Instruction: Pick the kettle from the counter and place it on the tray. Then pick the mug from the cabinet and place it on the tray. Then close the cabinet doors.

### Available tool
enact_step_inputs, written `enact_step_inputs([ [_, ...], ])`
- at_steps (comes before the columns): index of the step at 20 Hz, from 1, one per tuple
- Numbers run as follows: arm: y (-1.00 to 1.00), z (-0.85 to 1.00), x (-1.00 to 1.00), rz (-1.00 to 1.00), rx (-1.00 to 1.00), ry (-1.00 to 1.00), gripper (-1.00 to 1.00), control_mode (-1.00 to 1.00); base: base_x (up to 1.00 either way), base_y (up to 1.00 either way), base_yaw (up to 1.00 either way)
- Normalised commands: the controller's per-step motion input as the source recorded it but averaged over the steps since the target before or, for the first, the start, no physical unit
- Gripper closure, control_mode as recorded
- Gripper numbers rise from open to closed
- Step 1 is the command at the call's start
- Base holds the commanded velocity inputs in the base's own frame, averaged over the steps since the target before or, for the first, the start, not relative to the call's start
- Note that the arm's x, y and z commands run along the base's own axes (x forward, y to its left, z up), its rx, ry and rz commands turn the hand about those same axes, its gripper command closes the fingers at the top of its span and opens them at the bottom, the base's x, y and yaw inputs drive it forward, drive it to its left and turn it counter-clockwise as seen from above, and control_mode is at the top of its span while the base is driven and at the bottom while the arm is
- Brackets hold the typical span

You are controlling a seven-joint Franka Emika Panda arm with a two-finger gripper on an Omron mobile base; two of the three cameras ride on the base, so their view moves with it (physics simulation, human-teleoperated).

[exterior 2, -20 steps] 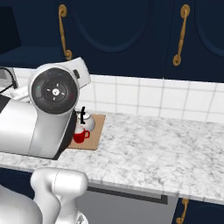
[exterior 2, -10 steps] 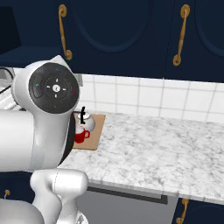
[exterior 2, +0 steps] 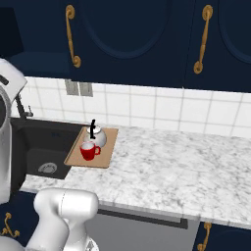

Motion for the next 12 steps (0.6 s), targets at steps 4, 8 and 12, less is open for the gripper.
enact_step_inputs([
  [4, 0.88, -0.09, -0.16, 0.00, -0.14, -0.15, -1.00, -1.00, 0.00, 0.00, 0.00],
  [8, 0.84, -0.14, 0.08, 0.03, -0.10, -0.01, -1.00, -1.00, 0.00, 0.00, 0.00],
  [12, 0.85, -0.20, 0.10, 0.23, -0.12, -0.14, -1.00, -1.00, 0.00, 0.00, 0.00],
])
